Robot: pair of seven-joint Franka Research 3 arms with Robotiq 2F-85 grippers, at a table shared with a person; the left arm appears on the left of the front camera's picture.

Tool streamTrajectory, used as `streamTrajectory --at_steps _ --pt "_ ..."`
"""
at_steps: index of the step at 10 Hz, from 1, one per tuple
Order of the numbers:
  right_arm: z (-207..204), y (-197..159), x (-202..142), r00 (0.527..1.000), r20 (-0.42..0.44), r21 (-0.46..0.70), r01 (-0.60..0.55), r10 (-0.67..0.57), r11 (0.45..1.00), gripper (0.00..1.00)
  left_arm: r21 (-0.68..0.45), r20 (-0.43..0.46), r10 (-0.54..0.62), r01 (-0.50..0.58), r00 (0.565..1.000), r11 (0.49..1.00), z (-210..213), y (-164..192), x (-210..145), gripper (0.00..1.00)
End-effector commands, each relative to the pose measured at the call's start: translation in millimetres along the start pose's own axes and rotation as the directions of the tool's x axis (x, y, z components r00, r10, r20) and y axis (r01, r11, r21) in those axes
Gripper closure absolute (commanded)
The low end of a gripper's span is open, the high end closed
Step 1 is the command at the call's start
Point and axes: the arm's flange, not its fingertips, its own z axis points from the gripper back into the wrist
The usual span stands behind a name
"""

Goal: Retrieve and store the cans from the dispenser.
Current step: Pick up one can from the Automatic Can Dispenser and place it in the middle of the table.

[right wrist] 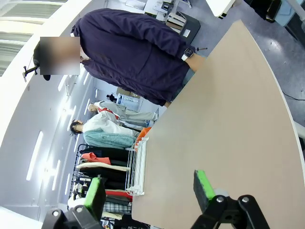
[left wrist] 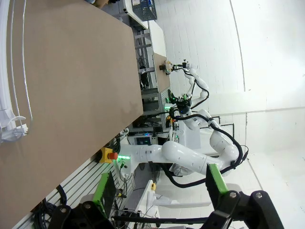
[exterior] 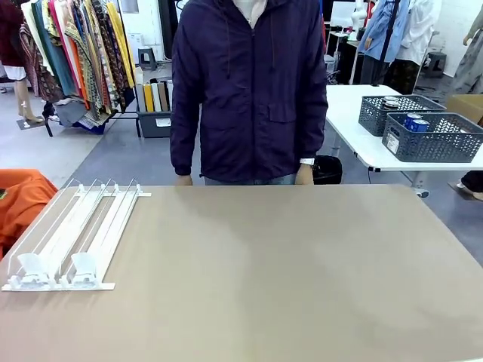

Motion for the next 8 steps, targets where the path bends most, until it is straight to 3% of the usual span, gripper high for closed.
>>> streamTrajectory --at_steps 1,8 --pt "0.4 1.9 0.4 1.000 0.002 0.001 -0.006 0.006 1.000 0.00 -0.013 0.001 -0.004 0.004 1.000 1.000 1.5 -0.7 -3.2 0.00" --pt "0.4 1.9 0.4 1.000 0.002 0.001 -0.006 0.006 1.000 0.00 -0.013 0.001 -0.004 0.004 1.000 1.000 1.5 -0.7 -3.2 0.00"
